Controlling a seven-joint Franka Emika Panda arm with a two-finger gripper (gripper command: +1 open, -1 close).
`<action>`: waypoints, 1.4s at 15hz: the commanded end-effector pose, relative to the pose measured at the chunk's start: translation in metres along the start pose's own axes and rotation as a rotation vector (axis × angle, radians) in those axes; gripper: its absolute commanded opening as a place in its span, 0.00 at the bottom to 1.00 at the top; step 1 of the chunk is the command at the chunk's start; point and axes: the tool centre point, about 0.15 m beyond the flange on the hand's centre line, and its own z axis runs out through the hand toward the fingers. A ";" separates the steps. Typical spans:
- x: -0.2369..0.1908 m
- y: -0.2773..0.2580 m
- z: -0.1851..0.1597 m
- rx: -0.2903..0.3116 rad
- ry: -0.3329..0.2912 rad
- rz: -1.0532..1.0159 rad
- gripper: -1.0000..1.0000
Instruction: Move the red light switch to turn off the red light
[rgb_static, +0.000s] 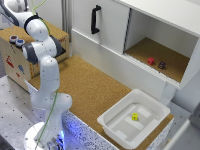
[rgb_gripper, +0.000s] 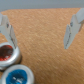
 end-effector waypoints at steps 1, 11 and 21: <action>-0.119 0.065 0.014 0.123 0.278 0.137 1.00; -0.219 0.081 0.051 0.083 0.317 0.469 1.00; -0.197 0.126 0.082 0.132 0.196 0.577 1.00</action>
